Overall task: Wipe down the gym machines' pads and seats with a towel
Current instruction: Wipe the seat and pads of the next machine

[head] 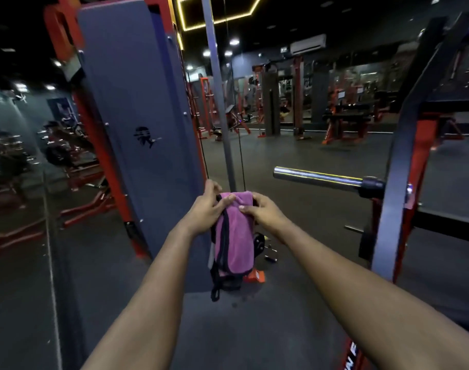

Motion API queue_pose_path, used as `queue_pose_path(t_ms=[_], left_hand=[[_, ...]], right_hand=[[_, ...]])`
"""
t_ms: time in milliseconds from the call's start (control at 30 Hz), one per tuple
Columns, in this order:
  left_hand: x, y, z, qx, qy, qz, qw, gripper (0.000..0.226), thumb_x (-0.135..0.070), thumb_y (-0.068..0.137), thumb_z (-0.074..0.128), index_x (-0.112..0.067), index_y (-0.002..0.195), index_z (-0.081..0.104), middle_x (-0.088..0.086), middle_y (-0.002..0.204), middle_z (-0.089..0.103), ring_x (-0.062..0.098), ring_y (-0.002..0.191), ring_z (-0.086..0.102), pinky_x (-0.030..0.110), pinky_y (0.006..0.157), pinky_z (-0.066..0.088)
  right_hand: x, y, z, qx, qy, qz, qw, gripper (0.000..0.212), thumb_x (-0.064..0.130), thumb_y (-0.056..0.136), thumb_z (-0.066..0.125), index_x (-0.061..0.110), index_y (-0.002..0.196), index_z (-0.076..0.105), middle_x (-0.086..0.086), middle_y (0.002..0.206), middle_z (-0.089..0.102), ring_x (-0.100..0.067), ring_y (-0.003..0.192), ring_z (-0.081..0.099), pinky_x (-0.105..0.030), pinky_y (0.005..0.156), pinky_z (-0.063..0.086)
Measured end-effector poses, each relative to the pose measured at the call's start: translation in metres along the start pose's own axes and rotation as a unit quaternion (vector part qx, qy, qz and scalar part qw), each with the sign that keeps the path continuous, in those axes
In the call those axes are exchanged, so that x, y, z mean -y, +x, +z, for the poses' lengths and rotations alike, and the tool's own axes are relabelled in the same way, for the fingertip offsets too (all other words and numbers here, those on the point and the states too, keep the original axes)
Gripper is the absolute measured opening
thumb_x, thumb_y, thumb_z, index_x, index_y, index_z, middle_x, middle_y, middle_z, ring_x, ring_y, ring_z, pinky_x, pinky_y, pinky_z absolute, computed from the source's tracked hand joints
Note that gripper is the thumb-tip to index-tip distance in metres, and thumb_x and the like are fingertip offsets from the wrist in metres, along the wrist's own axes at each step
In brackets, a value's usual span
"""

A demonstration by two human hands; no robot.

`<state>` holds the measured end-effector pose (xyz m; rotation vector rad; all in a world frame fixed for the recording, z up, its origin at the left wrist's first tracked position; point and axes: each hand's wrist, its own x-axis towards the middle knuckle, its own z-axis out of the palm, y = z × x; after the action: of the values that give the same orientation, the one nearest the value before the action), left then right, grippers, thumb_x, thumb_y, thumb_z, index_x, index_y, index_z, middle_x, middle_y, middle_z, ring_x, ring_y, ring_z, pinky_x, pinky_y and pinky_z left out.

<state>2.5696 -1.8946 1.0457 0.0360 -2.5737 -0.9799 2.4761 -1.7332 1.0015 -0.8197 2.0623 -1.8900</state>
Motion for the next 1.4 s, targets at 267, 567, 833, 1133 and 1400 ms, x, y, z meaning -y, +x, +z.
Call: queue_pose_path(t_ms=[267, 567, 833, 1133, 1400], left_hand=[[0.117, 0.107, -0.035, 0.047, -0.027, 0.012, 0.998, 0.036, -0.041, 0.094, 0.066, -0.028, 0.119, 0.043, 0.01, 0.086, 0.067, 0.014, 0.065, 0.063, 0.036, 0.066, 0.059], [0.226, 0.313, 0.006, 0.072, 0.027, 0.072, 0.994, 0.018, -0.023, 0.098, 0.061, -0.022, 0.112, 0.05, 0.008, 0.094, 0.066, 0.011, 0.065, 0.058, 0.024, 0.056, 0.05], [0.263, 0.503, 0.049, 0.062, -0.042, 0.109, 0.991, 0.013, -0.015, 0.101, 0.058, -0.01, 0.112, 0.053, 0.005, 0.076, 0.061, 0.003, 0.048, 0.06, 0.017, 0.043, 0.046], [0.28, 0.73, 0.146, 0.046, -0.119, 0.168, 0.978, 0.005, -0.017, 0.097, 0.062, -0.012, 0.099, 0.061, 0.0, 0.082, 0.065, 0.015, 0.074, 0.059, 0.021, 0.065, 0.039], [0.255, 0.877, 0.217, 0.084, -0.199, 0.209, 0.954, 0.014, -0.015, 0.099, 0.059, -0.007, 0.089, 0.064, 0.007, 0.076, 0.069, 0.023, 0.072, 0.062, 0.013, 0.057, 0.038]], right_hand=[[-0.036, 0.133, 0.044, -0.095, -0.018, 0.02, 0.995, 0.024, 0.013, 0.095, 0.062, 0.022, 0.116, 0.069, 0.001, 0.112, 0.072, -0.017, 0.106, 0.067, -0.033, 0.092, 0.055], [-0.115, 0.328, 0.023, -0.149, -0.03, 0.035, 0.988, 0.016, 0.021, 0.099, 0.06, 0.021, 0.115, 0.061, 0.0, 0.112, 0.067, -0.015, 0.104, 0.064, -0.032, 0.088, 0.054], [-0.146, 0.497, -0.031, -0.268, -0.065, 0.034, 0.961, 0.019, 0.026, 0.102, 0.058, 0.015, 0.113, 0.047, 0.0, 0.107, 0.063, -0.016, 0.1, 0.062, -0.03, 0.08, 0.051], [-0.192, 0.664, -0.118, -0.402, -0.033, 0.003, 0.915, 0.023, 0.035, 0.102, 0.059, 0.014, 0.103, 0.05, 0.001, 0.097, 0.059, -0.015, 0.088, 0.055, -0.026, 0.07, 0.043], [-0.2, 0.761, -0.218, -0.375, -0.012, 0.011, 0.927, 0.044, 0.029, 0.094, 0.072, 0.017, 0.128, 0.048, -0.003, 0.12, 0.065, -0.016, 0.107, 0.067, -0.028, 0.088, 0.056]])
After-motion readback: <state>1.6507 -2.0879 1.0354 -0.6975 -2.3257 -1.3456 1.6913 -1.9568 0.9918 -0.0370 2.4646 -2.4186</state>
